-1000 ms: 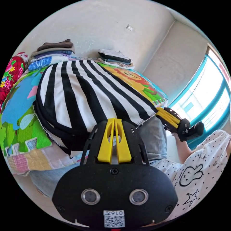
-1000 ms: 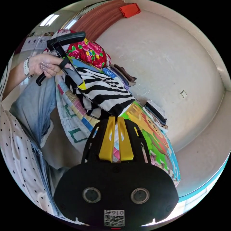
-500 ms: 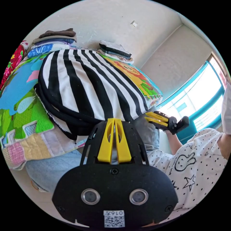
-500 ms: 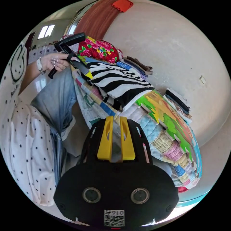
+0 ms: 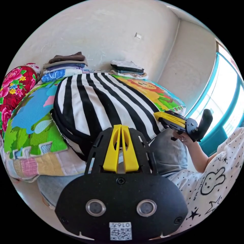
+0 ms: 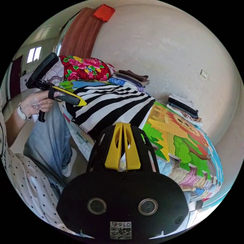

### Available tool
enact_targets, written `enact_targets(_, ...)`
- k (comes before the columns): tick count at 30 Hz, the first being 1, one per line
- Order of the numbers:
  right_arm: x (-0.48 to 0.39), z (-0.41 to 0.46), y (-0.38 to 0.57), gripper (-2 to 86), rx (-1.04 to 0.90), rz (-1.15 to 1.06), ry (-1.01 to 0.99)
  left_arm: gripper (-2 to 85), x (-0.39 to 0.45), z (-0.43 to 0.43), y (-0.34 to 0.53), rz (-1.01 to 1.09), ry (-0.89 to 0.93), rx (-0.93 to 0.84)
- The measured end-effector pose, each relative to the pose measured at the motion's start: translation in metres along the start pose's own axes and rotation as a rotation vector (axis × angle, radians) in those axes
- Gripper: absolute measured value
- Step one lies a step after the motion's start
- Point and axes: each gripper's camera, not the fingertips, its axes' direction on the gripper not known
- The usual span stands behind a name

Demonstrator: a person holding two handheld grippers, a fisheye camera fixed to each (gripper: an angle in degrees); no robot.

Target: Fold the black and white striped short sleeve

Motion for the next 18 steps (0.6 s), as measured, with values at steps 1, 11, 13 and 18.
enact_targets(1, -0.002, -0.001, 0.008, -0.4, 0.005, -0.024, 0.012, -0.8, -0.003, -0.002, 0.001, -0.007, 0.013, 0.003)
enact_targets(11, 0.009, -0.021, -0.002, -0.3, 0.042, -0.051, -0.033, 5.6, -0.101, -0.055, -0.003, -0.368, -0.058, 0.163)
enact_targets(13, 0.009, -0.02, -0.003, -0.3, 0.04, -0.054, -0.035, 6.0, -0.104, -0.049, -0.01, -0.359, -0.077, 0.128)
enact_targets(18, 0.012, -0.02, -0.001, -0.3, 0.029, -0.068, -0.014, 5.3, -0.096, -0.027, -0.026, -0.324, -0.211, 0.037)
